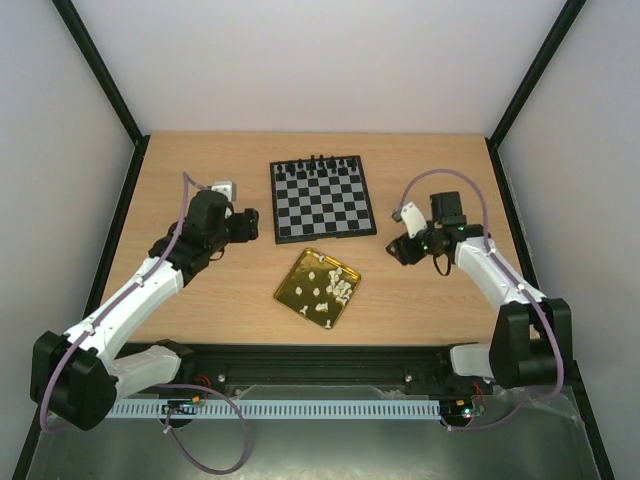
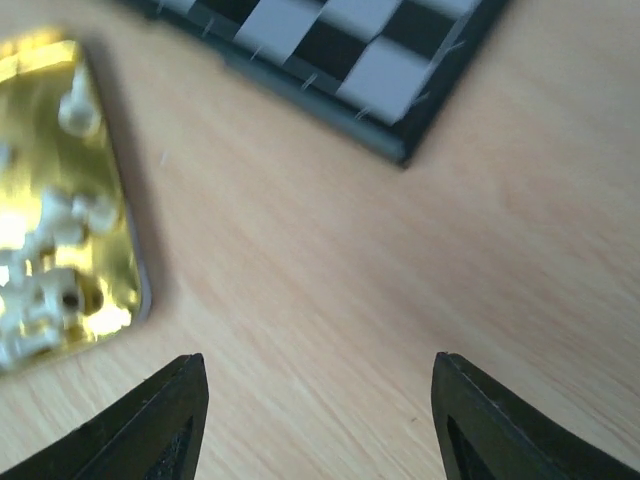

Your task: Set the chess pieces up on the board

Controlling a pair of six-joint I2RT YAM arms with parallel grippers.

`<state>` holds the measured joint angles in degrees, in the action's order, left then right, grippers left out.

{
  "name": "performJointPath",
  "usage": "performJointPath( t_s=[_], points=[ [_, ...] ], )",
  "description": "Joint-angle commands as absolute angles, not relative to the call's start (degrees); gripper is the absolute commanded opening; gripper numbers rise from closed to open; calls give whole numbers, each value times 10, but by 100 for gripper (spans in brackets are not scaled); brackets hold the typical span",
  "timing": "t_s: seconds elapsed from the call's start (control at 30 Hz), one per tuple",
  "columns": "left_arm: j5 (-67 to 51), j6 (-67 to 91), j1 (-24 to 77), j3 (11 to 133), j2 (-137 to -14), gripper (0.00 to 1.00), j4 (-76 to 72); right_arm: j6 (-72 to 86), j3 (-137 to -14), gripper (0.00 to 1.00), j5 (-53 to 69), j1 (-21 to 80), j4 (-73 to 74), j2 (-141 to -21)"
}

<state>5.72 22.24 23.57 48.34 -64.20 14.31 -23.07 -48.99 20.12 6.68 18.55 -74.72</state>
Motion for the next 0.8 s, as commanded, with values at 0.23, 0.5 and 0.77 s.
performJointPath(
  t_s=[0.23,0.5,0.77],
  points=[
    [-9,252,246,436,-653,88,173,-498,-399,73,146,201,203,-802],
    [-23,262,247,431,-648,88,177,-536,-413,79,128,281,194,-881],
    [-2,277,242,434,-625,88,182,-484,-460,74,112,365,173,-949]
  ],
)
